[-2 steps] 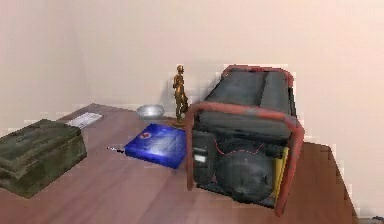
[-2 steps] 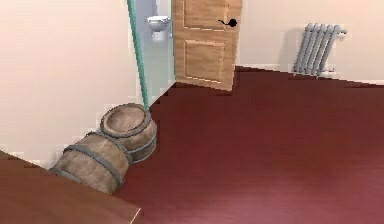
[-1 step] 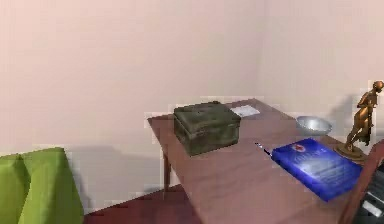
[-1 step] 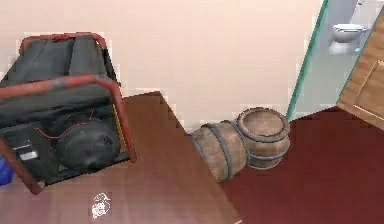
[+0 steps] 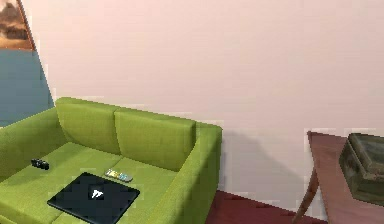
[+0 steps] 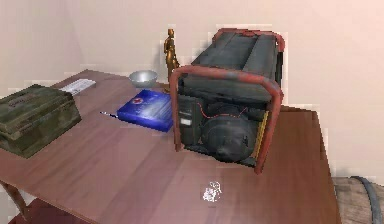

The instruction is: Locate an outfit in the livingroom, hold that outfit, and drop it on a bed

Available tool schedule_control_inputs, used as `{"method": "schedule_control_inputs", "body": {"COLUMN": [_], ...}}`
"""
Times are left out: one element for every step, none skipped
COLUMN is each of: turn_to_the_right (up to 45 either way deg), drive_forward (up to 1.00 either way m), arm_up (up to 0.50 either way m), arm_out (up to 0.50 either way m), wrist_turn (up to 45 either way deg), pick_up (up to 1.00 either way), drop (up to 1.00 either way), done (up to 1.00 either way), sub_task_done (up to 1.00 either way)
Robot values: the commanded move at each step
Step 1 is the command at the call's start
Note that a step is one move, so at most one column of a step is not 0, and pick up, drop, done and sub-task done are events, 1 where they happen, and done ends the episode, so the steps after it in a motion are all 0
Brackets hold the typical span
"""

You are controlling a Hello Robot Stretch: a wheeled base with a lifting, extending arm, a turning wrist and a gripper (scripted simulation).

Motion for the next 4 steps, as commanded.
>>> {"method": "schedule_control_inputs", "body": {"turn_to_the_right": [0.0, 0.0, 0.0, 0.0], "drive_forward": [0.00, 0.00, 0.00, 0.00], "arm_up": [0.50, 0.38, 0.00, 0.00], "arm_out": [0.00, 0.00, 0.50, 0.00], "wrist_turn": [0.0, 0.0, 0.0, 45.0], "pick_up": [0.00, 0.00, 0.00, 0.00], "drop": [0.00, 0.00, 0.00, 0.00], "done": [0.00, 0.00, 0.00, 0.00], "sub_task_done": [0.00, 0.00, 0.00, 0.00]}}
